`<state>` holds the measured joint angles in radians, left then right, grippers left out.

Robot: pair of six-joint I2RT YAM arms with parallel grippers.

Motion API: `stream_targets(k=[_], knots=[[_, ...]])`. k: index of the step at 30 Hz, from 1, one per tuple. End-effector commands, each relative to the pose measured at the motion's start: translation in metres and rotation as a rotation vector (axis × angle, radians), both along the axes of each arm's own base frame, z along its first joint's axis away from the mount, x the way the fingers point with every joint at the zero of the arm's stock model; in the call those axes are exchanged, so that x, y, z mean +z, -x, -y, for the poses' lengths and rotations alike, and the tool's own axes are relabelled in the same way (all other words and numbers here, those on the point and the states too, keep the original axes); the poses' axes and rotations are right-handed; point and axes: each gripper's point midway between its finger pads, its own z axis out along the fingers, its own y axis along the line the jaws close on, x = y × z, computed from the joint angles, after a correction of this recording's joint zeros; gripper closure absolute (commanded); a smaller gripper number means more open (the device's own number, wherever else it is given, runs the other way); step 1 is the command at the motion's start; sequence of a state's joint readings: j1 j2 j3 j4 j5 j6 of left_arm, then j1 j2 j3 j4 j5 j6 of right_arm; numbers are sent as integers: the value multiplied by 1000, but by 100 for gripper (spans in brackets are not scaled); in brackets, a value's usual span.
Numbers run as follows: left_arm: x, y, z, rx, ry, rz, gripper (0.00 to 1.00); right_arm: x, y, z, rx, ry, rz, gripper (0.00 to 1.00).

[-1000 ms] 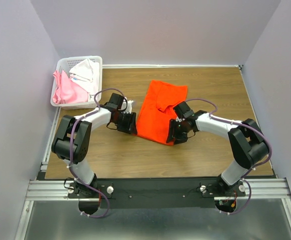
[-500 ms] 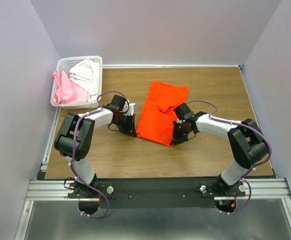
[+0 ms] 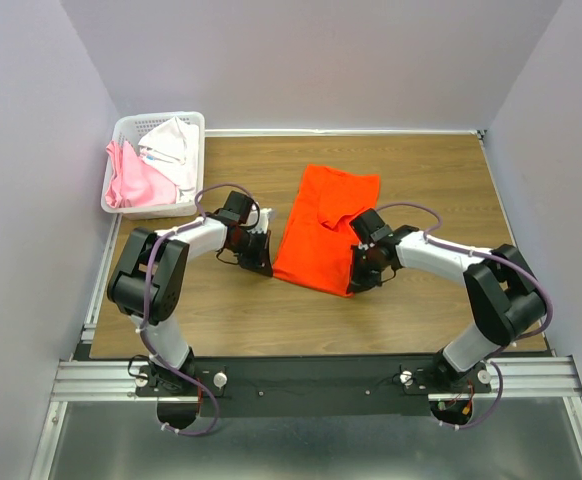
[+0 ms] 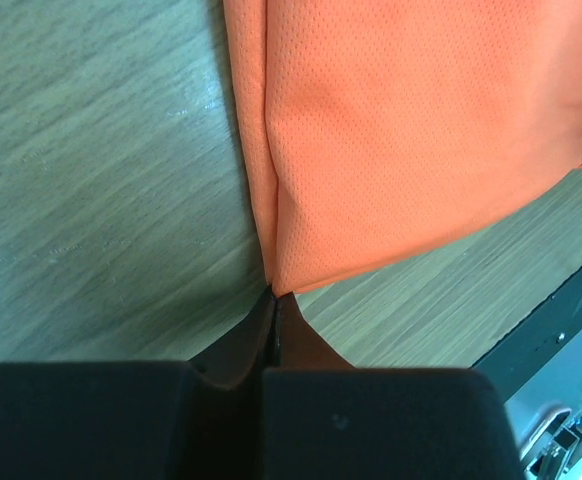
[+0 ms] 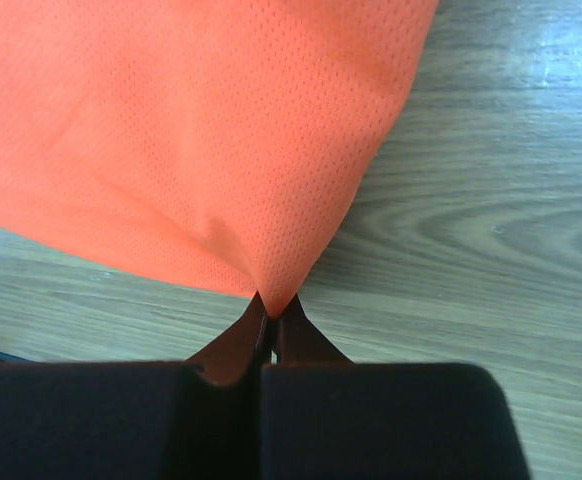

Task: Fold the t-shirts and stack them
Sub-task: Fold the tshirt

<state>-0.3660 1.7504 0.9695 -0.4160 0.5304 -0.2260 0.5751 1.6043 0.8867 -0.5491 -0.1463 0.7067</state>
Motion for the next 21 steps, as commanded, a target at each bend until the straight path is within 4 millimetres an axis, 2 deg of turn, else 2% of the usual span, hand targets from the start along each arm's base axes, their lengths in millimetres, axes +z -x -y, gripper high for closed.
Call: stream_targets(k=[1, 6, 11, 14, 21], knots=[[-3, 11, -15, 22, -74, -27, 100, 2, 8, 17, -4, 79, -8, 97], [21, 7, -10, 13, -43, 8, 100, 11, 10, 18, 13, 91, -18, 94], [41, 13, -14, 13, -52, 18, 100, 29, 12, 18, 19, 87, -20, 93], [60, 15, -18, 23, -53, 48, 100, 43, 14, 15, 29, 65, -26, 93], [91, 32, -21, 88, -23, 59, 100, 71, 36, 21, 62, 65, -102, 94]])
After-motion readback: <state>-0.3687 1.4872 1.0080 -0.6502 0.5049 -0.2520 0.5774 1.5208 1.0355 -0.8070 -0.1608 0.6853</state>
